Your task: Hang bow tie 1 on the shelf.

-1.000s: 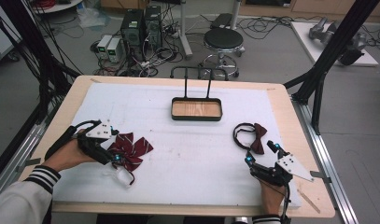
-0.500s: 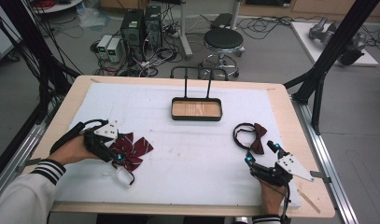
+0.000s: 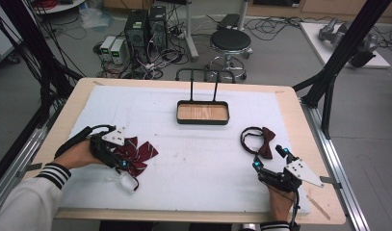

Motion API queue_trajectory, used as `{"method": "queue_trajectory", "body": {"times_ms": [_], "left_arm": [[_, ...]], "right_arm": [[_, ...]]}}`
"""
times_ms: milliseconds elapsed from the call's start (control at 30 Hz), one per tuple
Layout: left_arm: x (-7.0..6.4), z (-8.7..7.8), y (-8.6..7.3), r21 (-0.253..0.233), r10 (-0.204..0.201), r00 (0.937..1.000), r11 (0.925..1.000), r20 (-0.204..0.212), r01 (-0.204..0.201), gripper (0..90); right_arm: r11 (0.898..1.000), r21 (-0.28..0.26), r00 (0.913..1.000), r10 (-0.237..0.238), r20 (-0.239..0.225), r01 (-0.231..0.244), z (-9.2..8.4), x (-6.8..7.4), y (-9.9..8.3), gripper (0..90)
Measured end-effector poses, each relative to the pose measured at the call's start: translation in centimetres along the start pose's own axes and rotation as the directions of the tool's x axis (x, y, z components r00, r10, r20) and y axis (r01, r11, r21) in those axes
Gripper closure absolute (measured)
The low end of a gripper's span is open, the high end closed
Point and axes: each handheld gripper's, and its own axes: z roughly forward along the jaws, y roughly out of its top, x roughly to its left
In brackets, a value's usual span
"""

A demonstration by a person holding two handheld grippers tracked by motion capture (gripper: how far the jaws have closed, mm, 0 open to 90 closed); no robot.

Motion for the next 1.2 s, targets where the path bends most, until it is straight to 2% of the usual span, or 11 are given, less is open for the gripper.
{"method": "queue_trajectory", "body": {"times_ms": [267,400,500,667,767,800,900,1200], "left_arm": [[-0.09,0.11,-0.17,0.003,0.010,0.9995,0.9999,0.031,-0.010,40.1],[-0.13,0.10,-0.23,0.023,0.018,0.9989,0.9996,0.043,-0.019,41.5],[-0.13,0.09,-0.04,0.046,0.043,0.9975,0.9979,0.055,-0.046,44.4],[-0.18,0.14,-0.08,0.055,0.049,0.9968,0.9971,0.064,-0.052,49.3],[-0.14,0.07,-0.10,0.067,0.037,0.9967,0.9969,0.072,-0.042,55.9],[-0.12,0.10,-0.14,0.073,0.008,0.9969,0.9973,0.078,-0.014,58.5],[-0.10,0.13,-0.12,0.083,0.003,0.9965,0.9965,0.084,-0.010,63.7],[0.13,0.37,0.03,0.110,-0.054,0.9927,0.9930,0.107,0.042,71.0]], "right_arm": [[1.000,-0.003,1.0000,-0.003,0.003,0.003,0.00,-0.03,0.01,10.1],[1.000,0.000,1.0000,0.000,0.002,0.000,-0.02,0.00,0.00,10.2],[1.000,0.000,1.0000,0.000,0.003,0.000,-0.02,0.00,-0.01,10.1],[1.000,-0.003,1.0000,-0.004,0.001,0.004,0.00,-0.02,0.00,10.1],[1.000,-0.001,1.0000,-0.001,0.003,0.001,-0.02,-0.01,0.00,10.2],[1.000,-0.001,1.0000,-0.001,0.003,0.001,-0.02,0.00,-0.01,10.2],[1.000,-0.002,1.0000,0.002,0.002,-0.002,-0.01,-0.02,0.00,10.1],[1.000,-0.001,1.0000,0.002,0.004,-0.002,-0.02,-0.02,0.00,10.1]]}}
